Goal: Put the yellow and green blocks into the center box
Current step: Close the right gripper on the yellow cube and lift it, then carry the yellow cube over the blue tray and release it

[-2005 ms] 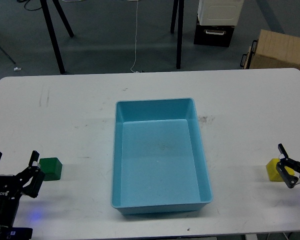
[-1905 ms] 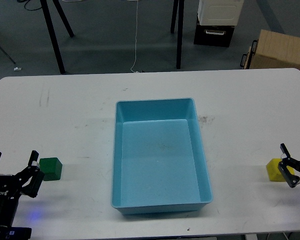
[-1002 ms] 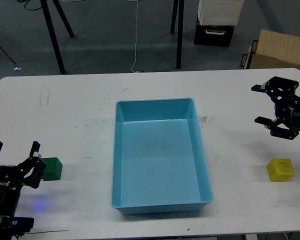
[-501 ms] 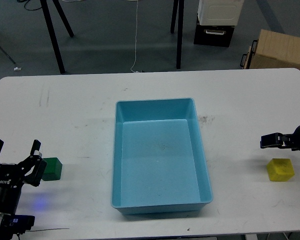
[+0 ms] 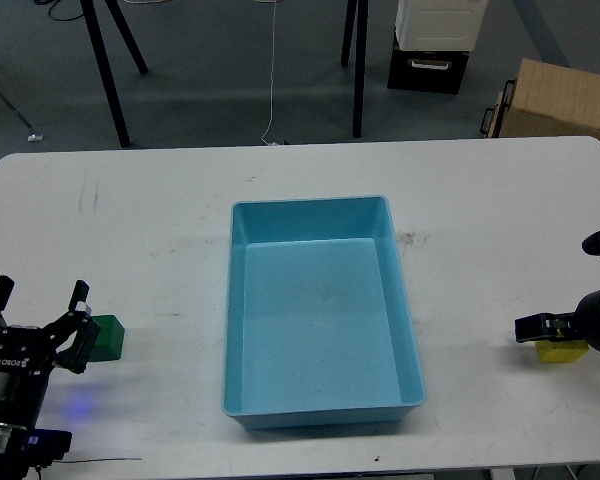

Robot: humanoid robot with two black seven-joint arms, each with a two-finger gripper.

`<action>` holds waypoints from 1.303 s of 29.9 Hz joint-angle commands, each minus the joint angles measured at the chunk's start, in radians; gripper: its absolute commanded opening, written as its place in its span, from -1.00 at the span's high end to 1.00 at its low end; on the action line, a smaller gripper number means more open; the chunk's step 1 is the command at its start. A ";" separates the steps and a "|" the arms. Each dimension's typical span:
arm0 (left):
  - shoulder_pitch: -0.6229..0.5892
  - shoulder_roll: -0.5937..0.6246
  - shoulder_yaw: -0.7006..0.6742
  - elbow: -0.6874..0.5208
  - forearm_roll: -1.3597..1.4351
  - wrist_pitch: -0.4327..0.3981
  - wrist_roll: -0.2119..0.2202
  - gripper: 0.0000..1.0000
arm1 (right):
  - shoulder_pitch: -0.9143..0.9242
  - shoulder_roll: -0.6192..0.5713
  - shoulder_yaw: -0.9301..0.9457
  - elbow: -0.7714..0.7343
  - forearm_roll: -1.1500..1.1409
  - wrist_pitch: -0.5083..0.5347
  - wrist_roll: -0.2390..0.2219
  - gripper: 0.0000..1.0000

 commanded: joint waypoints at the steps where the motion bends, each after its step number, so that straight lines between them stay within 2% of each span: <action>1: 0.001 0.000 0.000 0.010 0.000 0.000 0.000 -1.00 | -0.005 0.001 0.000 0.008 -0.017 -0.019 0.000 0.02; 3: 0.001 -0.004 0.000 0.012 0.000 0.000 0.000 -1.00 | -0.008 -0.001 0.000 0.008 -0.031 -0.025 0.000 0.46; 6: 0.001 -0.011 0.000 0.012 0.002 0.000 0.000 -1.00 | -0.017 -0.005 0.005 0.009 -0.031 -0.041 0.000 1.00; 11: 0.001 -0.013 0.000 0.012 0.003 0.000 0.000 -1.00 | -0.008 -0.012 0.025 0.044 -0.027 -0.078 0.000 1.00; 15: -0.001 -0.013 0.000 0.012 0.015 0.000 0.000 -1.00 | 0.015 -0.021 0.153 0.078 -0.012 -0.079 0.000 1.00; 19: -0.001 -0.014 0.021 0.012 0.020 0.000 0.000 -1.00 | 0.131 -0.001 0.181 0.080 0.135 -0.068 0.005 1.00; 23: -0.002 -0.014 0.038 0.012 0.022 0.000 0.000 -1.00 | 0.289 0.125 0.114 0.074 0.390 -0.067 0.005 1.00; 26: -0.002 -0.014 0.038 0.012 0.022 0.000 0.000 -1.00 | 0.383 0.229 0.016 0.057 0.491 -0.068 0.011 1.00; 36: -0.001 -0.013 0.038 0.012 0.023 0.000 -0.002 -1.00 | 0.406 0.499 -0.108 -0.047 0.506 -0.071 0.011 1.00; 39: -0.001 -0.013 0.038 0.012 0.023 0.000 -0.002 -1.00 | 0.401 0.554 -0.139 -0.080 0.502 -0.071 0.009 0.86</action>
